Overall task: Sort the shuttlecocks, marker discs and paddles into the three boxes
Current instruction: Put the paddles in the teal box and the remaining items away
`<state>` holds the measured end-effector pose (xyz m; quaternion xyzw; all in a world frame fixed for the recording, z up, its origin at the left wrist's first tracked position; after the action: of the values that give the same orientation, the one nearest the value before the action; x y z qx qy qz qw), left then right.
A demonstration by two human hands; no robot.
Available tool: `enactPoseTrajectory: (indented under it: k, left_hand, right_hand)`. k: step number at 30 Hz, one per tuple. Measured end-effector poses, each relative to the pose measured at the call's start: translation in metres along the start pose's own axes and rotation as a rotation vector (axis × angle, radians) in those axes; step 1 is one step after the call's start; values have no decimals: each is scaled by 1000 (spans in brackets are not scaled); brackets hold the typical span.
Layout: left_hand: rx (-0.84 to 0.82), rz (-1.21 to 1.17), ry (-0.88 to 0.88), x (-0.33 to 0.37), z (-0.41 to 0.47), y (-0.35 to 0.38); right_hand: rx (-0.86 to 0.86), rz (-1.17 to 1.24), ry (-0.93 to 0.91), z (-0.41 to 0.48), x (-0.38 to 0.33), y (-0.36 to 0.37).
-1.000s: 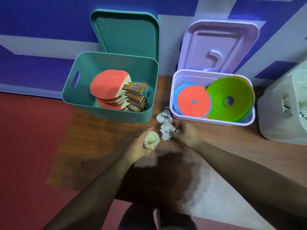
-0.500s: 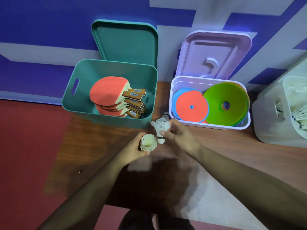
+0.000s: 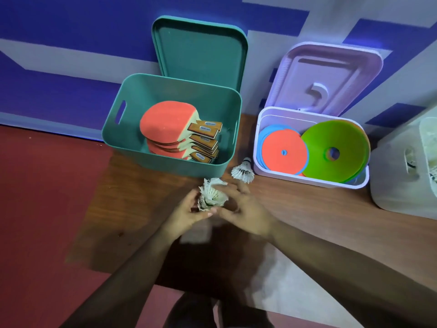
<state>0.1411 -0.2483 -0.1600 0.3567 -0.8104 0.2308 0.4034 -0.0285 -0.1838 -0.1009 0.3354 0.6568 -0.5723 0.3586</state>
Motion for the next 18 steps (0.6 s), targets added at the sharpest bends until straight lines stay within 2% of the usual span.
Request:
enactPoseTrajectory:
  k: [2,4,7,9,14,18]
  left_hand:
    - [14,-30,-4,-4,1,-8]
    - [16,-51,0,-7,4,-16]
    - [9,-82,7,-11,7,-22]
    - [7,-96,18,-14,8,-26]
    - [1,-73,27,-16,10,-31]
    - [-24,-35,30,-13,11,-35]
  right_hand:
    - [88,-24,-15,4,-1,-10]
    - [159,-185,42,7,6,-20]
    - [82,-619,151,20,24,-23]
    - [-25,-785,254,35,36,-19]
    - [-121,-843,429,64,60,-10]
    - [-112,-973,304,55,39,-18]
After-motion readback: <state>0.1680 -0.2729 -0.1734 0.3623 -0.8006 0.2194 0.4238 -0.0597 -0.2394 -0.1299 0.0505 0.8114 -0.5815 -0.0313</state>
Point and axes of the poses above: each hand's wrist, its own z-axis towards the middle knuckle, its own y-axis out of the palm, x = y × z, the point moved 4 cm from there along z, towards the middle knuckle, and after that the axes turned 8 degrees about -y, right-handed, at the moved point
